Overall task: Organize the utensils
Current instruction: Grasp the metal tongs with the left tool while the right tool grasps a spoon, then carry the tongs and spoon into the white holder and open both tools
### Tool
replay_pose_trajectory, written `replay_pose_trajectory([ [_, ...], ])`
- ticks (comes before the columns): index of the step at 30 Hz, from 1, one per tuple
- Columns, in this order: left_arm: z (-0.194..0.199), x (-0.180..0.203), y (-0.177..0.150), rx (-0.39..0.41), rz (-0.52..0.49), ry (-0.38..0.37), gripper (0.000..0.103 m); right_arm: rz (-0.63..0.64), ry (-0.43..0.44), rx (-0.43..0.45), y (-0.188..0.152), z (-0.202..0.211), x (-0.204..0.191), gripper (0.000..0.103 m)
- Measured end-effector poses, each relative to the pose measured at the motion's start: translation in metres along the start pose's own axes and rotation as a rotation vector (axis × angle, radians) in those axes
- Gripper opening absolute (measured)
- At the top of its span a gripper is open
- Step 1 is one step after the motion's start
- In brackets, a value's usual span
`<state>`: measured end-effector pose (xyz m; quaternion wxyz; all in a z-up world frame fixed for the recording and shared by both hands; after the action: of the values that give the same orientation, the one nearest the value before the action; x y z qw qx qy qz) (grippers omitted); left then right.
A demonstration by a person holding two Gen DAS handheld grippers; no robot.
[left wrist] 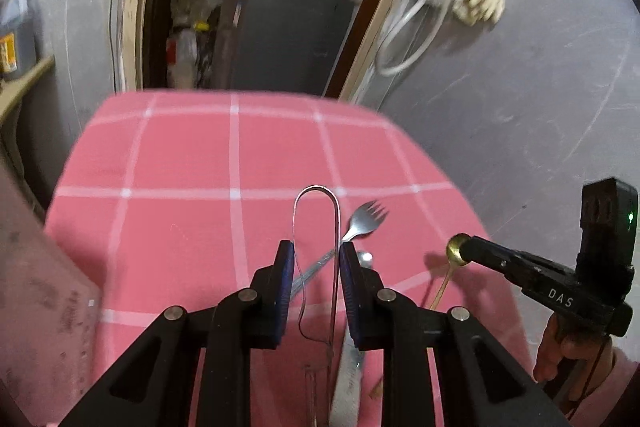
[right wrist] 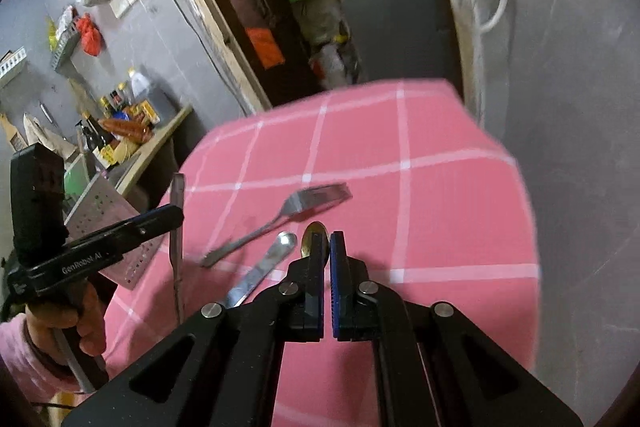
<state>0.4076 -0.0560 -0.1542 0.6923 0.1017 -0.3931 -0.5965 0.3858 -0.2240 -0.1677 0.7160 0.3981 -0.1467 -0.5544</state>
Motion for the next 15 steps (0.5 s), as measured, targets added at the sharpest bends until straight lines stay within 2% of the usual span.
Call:
replay_pose_trajectory([
  [7, 0.055, 0.008, 0.016, 0.12, -0.014, -0.033, 0.022, 0.099, -0.077, 0.133, 0.036, 0.054, -0.031, 0.002],
  [15, 0.127, 0.01, 0.045, 0.248, -0.042, -0.042, 0.022, 0.166, -0.067, 0.238, 0.087, 0.093, -0.085, 0.002],
])
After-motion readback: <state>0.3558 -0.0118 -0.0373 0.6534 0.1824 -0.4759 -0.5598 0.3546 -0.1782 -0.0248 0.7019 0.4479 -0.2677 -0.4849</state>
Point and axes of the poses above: each gripper's, at about its wrist camera, not at the fingertips, and z roughly against the way its jaws point, x to its right, y to its top, the point moved 9 cm from there along -z, roughly the way its jaws point, and after that the axes turned 10 degrees about z, right-handed, at the moved point
